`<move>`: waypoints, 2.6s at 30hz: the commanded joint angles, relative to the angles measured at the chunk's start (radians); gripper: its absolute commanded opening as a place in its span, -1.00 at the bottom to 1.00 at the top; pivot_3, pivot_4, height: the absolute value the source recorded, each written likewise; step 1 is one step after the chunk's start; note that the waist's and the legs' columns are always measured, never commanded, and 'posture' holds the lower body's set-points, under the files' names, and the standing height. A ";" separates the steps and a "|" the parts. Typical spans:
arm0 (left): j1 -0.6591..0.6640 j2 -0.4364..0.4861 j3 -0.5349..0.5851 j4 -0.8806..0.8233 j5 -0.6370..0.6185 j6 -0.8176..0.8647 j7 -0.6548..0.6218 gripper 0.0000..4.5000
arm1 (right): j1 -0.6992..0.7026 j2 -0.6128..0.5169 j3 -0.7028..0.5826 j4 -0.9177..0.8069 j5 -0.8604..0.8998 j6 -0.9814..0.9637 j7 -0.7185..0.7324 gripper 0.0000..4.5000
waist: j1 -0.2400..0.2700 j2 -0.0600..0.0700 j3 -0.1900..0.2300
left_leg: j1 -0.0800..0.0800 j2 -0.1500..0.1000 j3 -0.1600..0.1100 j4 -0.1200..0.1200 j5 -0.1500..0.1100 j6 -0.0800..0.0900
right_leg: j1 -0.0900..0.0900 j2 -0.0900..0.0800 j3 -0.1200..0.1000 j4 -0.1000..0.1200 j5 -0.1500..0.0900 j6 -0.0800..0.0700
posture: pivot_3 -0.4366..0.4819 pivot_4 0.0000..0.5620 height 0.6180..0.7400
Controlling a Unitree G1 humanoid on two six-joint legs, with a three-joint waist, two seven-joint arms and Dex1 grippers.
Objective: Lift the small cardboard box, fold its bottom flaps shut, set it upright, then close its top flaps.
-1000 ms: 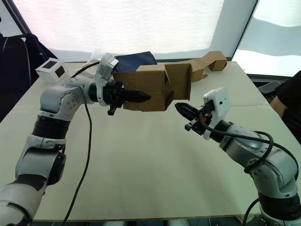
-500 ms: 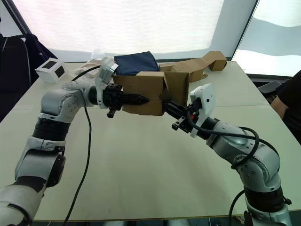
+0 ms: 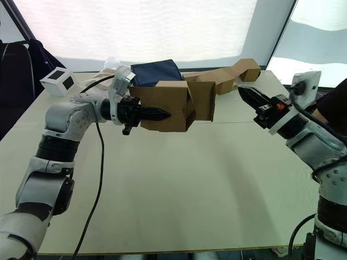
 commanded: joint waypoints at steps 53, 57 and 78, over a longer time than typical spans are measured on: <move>-0.052 0.005 0.072 -0.027 -0.099 0.101 0.013 -0.96 | 0.063 0.564 0.060 -0.170 0.523 -0.078 -0.076 0.02 | -0.001 0.002 0.000 | 0.000 0.000 0.000 0.000 0.000 0.000 | -0.001 -0.001 0.001 0.002 0.000 0.000 | -0.05 -0.47 1.00; -0.053 0.002 0.071 -0.020 -0.094 0.096 0.015 -0.96 | 0.056 0.546 0.076 -0.164 0.500 -0.073 -0.062 0.02 | -0.001 0.002 0.000 | 0.000 0.000 0.000 0.000 0.000 0.000 | -0.001 -0.001 0.001 0.002 0.000 0.000 | -0.05 -0.47 1.00; -0.036 0.002 0.075 -0.021 -0.099 0.098 0.028 -0.96 | 0.078 0.522 0.095 -0.147 0.494 -0.095 -0.048 0.98 | -0.002 0.002 0.001 | 0.000 0.000 0.000 0.000 0.000 0.000 | -0.001 0.000 0.001 0.002 0.000 0.000 | -0.05 -0.47 1.00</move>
